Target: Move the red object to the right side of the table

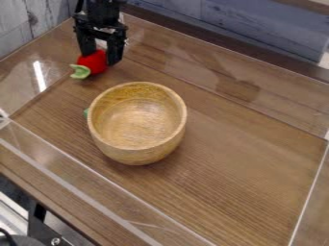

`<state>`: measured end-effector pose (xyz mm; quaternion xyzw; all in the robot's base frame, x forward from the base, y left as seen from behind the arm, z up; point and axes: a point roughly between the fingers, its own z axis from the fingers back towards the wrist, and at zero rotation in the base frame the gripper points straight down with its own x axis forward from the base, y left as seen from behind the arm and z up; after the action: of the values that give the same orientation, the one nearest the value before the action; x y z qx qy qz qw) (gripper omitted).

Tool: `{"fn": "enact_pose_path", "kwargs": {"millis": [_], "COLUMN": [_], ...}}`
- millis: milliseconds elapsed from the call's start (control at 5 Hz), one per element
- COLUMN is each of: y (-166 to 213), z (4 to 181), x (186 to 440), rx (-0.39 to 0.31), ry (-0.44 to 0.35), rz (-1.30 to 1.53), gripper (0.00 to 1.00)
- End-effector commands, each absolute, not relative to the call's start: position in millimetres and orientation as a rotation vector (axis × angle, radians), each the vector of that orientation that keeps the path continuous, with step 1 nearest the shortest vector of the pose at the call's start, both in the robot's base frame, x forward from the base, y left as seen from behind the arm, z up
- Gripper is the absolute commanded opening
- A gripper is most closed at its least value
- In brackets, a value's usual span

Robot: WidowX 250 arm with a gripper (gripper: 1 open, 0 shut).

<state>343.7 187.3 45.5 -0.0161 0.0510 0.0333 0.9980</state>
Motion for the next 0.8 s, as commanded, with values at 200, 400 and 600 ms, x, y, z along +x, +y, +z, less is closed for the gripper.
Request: {"fn": "enact_pose_path", "kwargs": {"millis": [200,400,600], "y": [186.3,174.6,164.2], "z": [54.2,51.4,49.7], "x": [353.7,354.6,355.8], "rx": [-0.008,-0.008,-0.011], "ry": [0.063,0.066,0.069], "rz": [0.047,0.054,0.063], "gripper": [1.0,1.0,1.0]}}
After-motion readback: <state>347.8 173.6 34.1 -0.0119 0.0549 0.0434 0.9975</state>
